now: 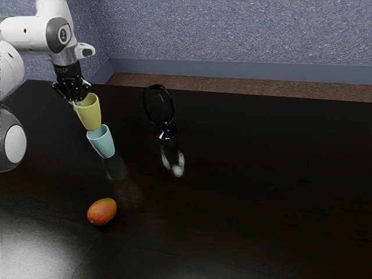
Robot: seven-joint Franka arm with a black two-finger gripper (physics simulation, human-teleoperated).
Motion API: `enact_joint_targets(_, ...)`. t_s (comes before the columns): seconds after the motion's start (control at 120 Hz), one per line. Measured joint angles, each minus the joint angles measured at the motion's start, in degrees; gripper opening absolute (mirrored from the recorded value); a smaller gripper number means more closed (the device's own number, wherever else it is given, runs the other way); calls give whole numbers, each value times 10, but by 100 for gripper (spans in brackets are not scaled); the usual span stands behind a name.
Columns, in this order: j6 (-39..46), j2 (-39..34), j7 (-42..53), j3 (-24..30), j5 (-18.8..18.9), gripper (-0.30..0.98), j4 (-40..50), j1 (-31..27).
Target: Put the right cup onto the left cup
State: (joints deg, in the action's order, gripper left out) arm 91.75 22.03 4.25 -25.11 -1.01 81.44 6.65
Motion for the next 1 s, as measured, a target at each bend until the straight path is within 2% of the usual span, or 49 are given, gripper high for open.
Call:
enact_joint_targets(0.825, 7, 52, 4, 8, -23, -9, -13, -20)
enact_joint_targets(1.0, 8, 46, 7, 9, -42, 28, -10, -21)
